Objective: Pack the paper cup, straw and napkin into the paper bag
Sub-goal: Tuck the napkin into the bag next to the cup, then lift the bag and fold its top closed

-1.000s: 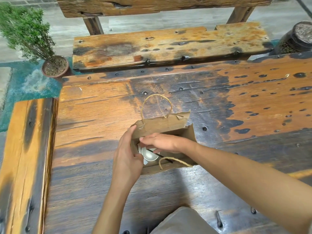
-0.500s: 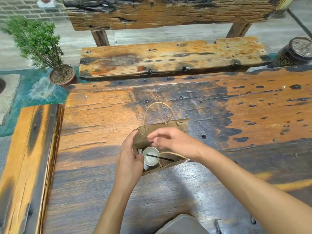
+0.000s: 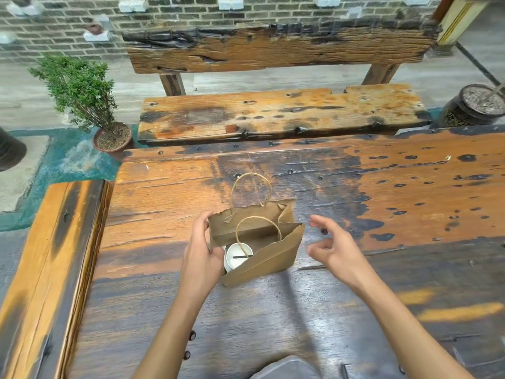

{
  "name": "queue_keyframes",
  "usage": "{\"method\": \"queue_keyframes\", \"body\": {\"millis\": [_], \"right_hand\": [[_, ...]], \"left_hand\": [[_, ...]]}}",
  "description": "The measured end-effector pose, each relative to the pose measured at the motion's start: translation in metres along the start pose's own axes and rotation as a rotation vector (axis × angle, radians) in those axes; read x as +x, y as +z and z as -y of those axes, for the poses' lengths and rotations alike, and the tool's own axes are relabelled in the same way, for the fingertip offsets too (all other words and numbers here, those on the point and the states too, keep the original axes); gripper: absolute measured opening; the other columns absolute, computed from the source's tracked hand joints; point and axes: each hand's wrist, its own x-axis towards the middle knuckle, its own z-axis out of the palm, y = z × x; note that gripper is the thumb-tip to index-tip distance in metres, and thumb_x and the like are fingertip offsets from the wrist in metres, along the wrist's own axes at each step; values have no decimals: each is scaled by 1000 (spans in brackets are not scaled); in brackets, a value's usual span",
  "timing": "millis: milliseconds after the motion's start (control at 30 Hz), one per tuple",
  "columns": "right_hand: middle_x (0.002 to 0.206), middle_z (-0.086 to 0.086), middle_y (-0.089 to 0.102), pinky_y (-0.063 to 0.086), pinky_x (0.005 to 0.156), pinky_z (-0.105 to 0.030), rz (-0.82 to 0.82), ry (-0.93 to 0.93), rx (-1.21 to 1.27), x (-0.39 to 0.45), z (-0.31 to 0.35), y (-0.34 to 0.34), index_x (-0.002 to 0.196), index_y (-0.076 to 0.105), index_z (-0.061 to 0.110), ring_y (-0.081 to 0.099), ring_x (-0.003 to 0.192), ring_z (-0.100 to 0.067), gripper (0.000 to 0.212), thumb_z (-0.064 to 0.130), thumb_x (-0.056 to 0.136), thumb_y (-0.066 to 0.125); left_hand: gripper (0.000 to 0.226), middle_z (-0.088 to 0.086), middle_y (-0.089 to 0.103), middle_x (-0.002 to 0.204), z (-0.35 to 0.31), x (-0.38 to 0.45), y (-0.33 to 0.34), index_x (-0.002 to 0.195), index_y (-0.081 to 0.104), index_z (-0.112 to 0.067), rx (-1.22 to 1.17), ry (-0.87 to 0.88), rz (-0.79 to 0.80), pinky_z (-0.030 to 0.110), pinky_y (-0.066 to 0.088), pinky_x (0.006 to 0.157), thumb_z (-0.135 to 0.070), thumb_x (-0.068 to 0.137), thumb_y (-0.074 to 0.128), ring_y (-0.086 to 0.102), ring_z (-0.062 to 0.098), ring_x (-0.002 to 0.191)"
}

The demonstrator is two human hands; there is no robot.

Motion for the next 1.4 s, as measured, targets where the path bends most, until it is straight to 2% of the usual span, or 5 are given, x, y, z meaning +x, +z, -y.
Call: {"method": "queue_keyframes", "body": {"millis": [200,433,667,1067,1400], "right_hand": [[125,8,53,55,80,-33,-38,-45,3,23,-8,22,129,47,30,57,74,-17,55,11,84,72],[81,-10,65,58,66,-27,-102,-27,199,28,-20,28,88,60,5,68,67,-16,5,1,91,60],[84,-9,57,60,70,-34,-64,73,513,32,-25,27,131,43,24,73,77,-33,50,-6,92,53],[89,-15,58,61,69,-28,17,129,657,35,-28,25,142,39,12,74,84,-36,59,-5,90,60],[118,-28,59,61,74,-31,43,119,468,34,-29,33,140,39,1,71,80,-28,50,0,94,57]], "left_hand": [[69,-7,49,147,7,13,2,149,31,-33,4,-94,12,33,38,99,-9,88,54,59,39,117],[46,-7,64,92,16,18,0,133,53,-22,-43,-223,-4,29,40,52,-25,88,61,61,15,65],[59,-15,50,48,15,20,6,145,37,-30,-121,-257,73,25,42,52,-20,91,59,54,3,44],[104,-21,48,127,27,-3,-20,147,26,-47,-2,-96,380,24,46,94,-45,65,88,52,0,116],[16,-7,52,69,54,-6,28,92,66,-8,364,-177,125,28,39,56,-24,92,67,57,25,69]]}}
